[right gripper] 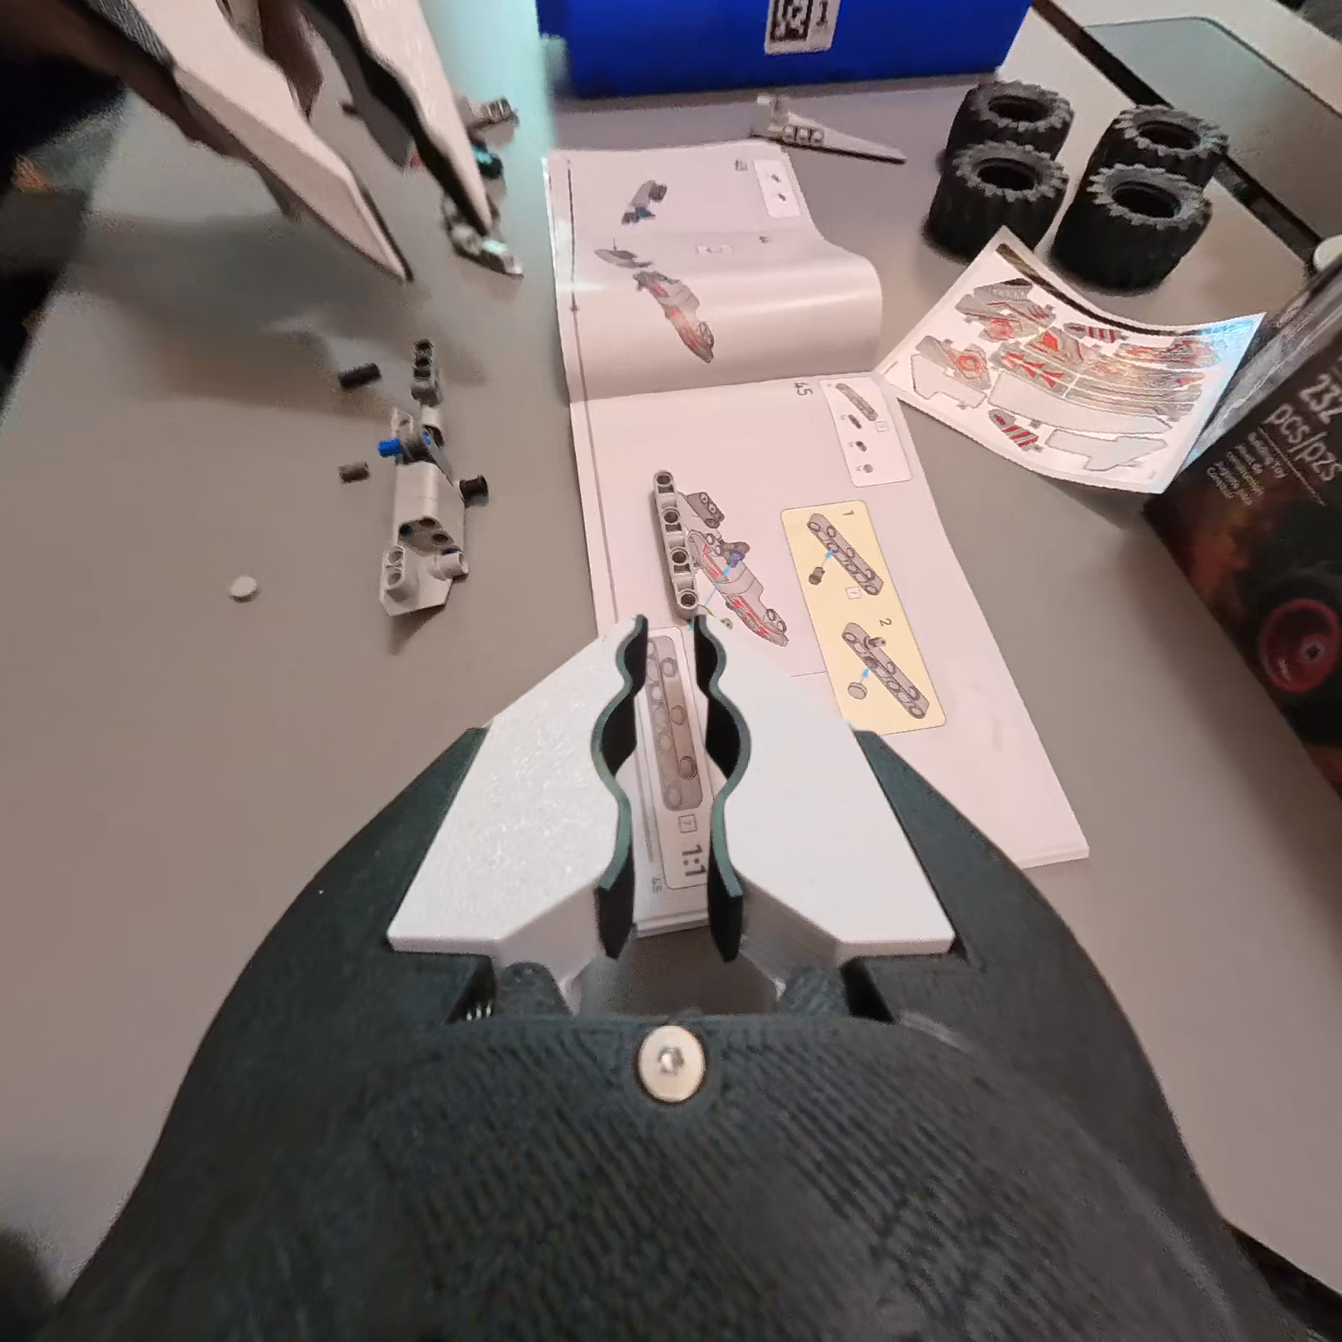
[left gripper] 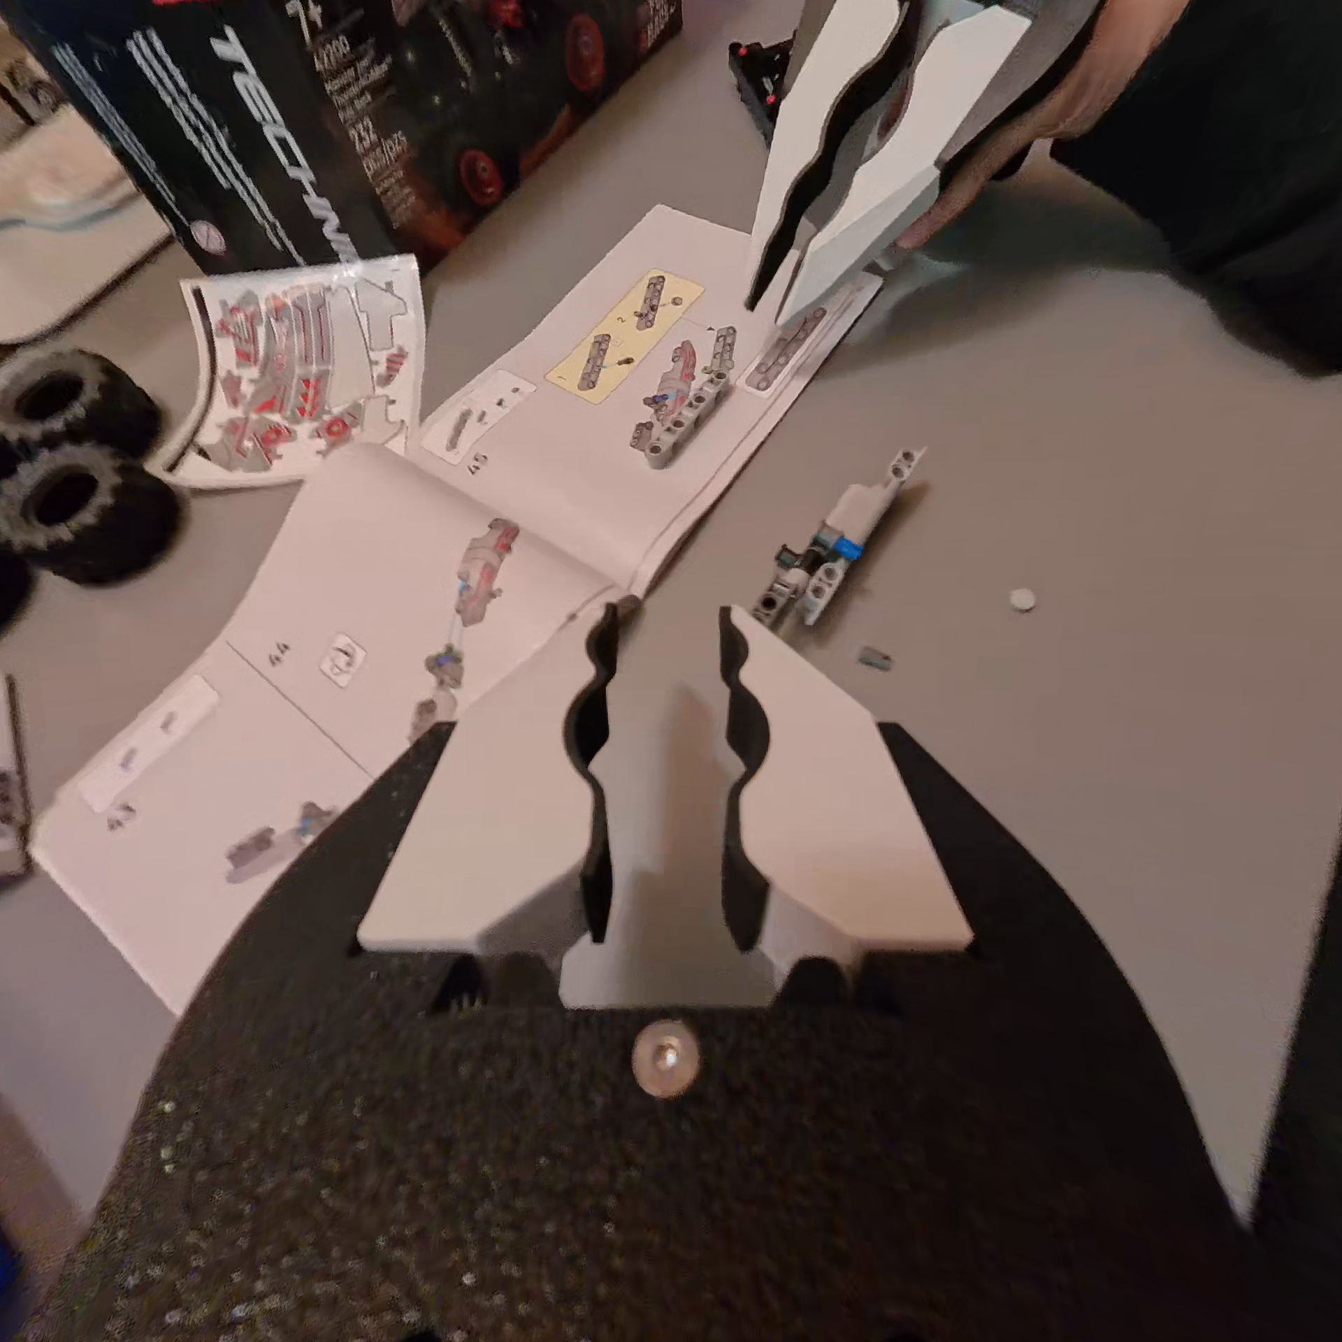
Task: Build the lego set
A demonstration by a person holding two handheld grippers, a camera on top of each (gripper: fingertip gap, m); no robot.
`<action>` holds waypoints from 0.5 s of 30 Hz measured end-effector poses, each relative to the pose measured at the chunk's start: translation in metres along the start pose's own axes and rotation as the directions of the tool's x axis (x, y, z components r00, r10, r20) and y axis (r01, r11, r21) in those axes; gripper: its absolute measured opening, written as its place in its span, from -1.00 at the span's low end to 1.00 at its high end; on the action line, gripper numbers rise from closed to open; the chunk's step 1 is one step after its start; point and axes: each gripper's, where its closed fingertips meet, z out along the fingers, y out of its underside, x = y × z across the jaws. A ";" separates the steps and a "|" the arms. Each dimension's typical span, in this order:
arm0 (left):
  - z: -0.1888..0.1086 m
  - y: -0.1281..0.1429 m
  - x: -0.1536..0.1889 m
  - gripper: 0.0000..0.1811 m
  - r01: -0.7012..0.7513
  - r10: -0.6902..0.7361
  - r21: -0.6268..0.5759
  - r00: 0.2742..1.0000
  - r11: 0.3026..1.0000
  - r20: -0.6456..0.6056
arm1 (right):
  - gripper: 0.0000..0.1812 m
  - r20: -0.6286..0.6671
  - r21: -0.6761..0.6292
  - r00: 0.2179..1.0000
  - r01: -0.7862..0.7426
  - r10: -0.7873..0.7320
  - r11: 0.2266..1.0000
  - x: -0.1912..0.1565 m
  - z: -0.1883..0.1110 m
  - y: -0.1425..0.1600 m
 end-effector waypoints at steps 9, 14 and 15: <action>-0.024 -0.053 -0.127 -0.72 -0.150 0.007 0.282 0.893 0.948 0.450 | -0.94 -0.253 -0.106 0.964 0.056 -0.081 0.993 0.037 -0.003 0.012; -0.053 -0.037 -0.162 -0.80 -0.227 -0.041 0.301 0.735 0.926 0.677 | -0.93 -0.194 -0.029 0.978 0.075 -0.079 0.997 0.027 -0.005 0.003; -0.055 -0.034 -0.161 -0.81 -0.253 -0.014 0.282 0.721 0.926 0.693 | -0.91 -0.156 -0.017 0.985 0.071 -0.073 0.997 0.021 -0.003 0.001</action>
